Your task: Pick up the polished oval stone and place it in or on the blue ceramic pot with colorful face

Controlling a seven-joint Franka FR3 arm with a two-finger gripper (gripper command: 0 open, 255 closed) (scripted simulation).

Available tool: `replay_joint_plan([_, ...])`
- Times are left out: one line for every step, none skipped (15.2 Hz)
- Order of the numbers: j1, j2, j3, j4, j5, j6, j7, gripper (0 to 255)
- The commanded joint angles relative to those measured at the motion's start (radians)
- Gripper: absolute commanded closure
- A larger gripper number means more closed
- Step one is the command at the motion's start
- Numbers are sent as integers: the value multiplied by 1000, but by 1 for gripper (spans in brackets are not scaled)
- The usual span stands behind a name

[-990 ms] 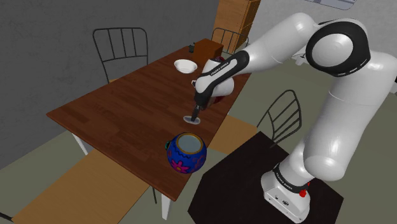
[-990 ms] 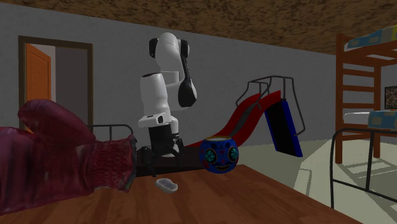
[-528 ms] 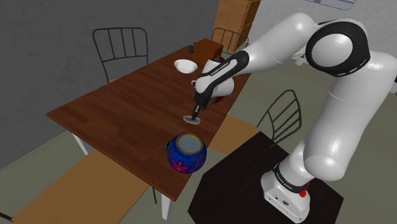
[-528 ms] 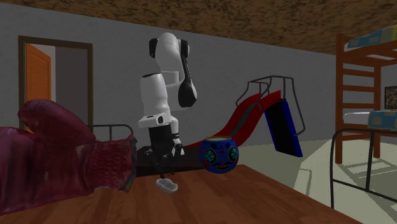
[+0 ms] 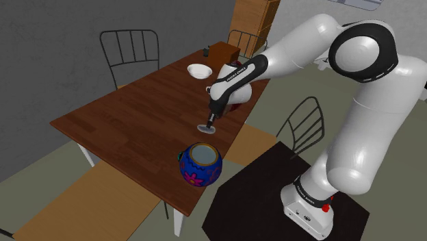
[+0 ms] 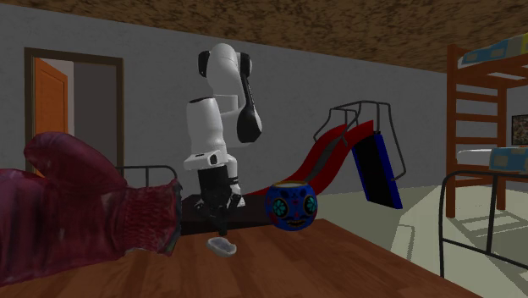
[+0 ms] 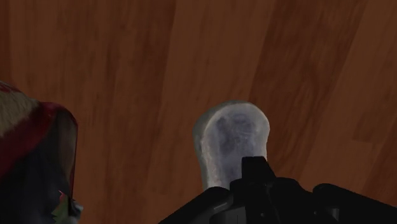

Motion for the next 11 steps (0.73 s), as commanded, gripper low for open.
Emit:
replay_joint_plan([0,0,0,0,0,0,0,0])
replay_joint_plan([156,11,-106,-1,-251,68,368,0])
replay_joint_plan([259,25,-191,10,-335,72,503,0])
replay_joint_plan([279,41,-210,12,-314,83,487,0])
replay_joint_plan([278,55,-209,15,-305,94,481,0])
replay_joint_plan([276,68,-206,17,-297,105,476,0])
replay_joint_plan([272,82,-202,20,-290,115,471,0])
replay_joint_plan([269,96,-198,23,-284,126,466,0])
replay_joint_plan([264,110,-193,26,-277,136,461,0])
replay_joint_plan([257,132,-185,32,-268,152,455,0])
replay_joint_plan([257,132,-185,32,-268,152,455,0])
